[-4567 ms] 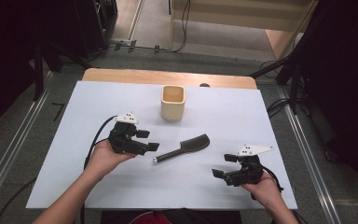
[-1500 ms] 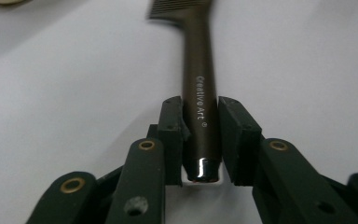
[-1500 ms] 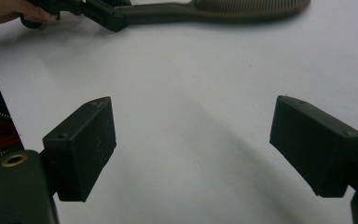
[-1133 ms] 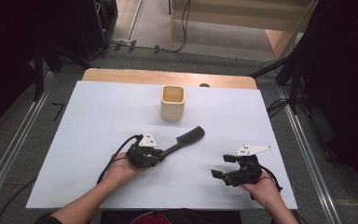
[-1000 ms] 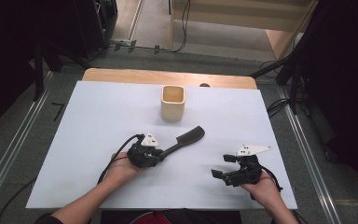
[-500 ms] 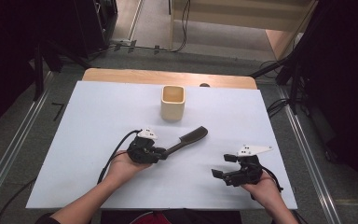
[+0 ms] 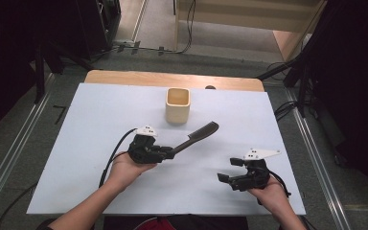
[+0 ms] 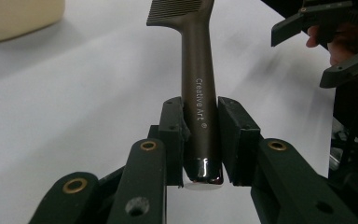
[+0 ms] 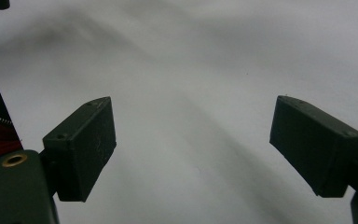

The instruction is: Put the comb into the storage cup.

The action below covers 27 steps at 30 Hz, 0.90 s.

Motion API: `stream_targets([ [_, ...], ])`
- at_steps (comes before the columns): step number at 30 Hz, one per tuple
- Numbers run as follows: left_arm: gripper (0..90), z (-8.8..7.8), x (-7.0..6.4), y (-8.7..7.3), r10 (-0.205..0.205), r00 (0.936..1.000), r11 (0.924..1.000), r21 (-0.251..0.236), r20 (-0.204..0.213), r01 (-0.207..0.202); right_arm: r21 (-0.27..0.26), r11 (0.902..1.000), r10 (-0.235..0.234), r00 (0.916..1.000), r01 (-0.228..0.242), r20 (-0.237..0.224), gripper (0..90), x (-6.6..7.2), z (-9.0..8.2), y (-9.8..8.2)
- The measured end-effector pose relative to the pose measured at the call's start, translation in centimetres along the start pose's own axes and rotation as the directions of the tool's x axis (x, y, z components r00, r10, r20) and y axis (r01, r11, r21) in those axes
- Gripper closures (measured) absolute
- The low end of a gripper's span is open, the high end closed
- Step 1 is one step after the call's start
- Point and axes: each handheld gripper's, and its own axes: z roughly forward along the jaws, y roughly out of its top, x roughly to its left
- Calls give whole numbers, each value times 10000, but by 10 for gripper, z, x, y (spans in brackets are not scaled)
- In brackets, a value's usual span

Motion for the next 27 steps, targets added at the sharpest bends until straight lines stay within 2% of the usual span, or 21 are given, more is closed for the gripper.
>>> stream_targets([
  [6,735,-3,0,2,-126,9999,9996,-265,106,129,18,10000,27,10000,-27,3,127,0,0,0],
  [8,735,-3,0,3,-270,9995,9991,-319,185,276,-73,9999,155,9999,-156,-50,127,1,0,1],
  [9,735,-3,2,3,-465,9986,9978,-456,259,476,-162,9996,237,9997,-237,-40,127,1,-1,2],
  [12,735,-2,0,4,-492,9986,9969,-611,207,504,-339,9989,328,9995,-329,-19,127,2,-1,4],
  [14,735,1,-2,5,-606,9977,9953,-735,312,627,-566,9961,664,9977,-671,-143,127,4,-1,9],
  [15,735,1,-2,5,-606,9977,9953,-735,312,627,-566,9961,664,9977,-671,-143,127,4,-1,9],
  [16,735,2,-3,6,-663,9974,9946,-780,299,684,-691,9915,1088,9938,-1101,-215,127,6,-1,14],
  [19,735,8,-7,7,-734,9969,9929,-919,282,757,-880,9878,1272,9917,-1282,-160,127,7,-2,19],
  [23,736,17,-11,10,-879,9958,9883,-1225,254,904,-1218,9802,1591,9872,-1562,142,128,12,-4,27],
  [27,735,21,-13,11,-918,9955,9867,-1328,235,942,-1247,9692,2147,9767,-2125,51,136,16,-4,32],
])
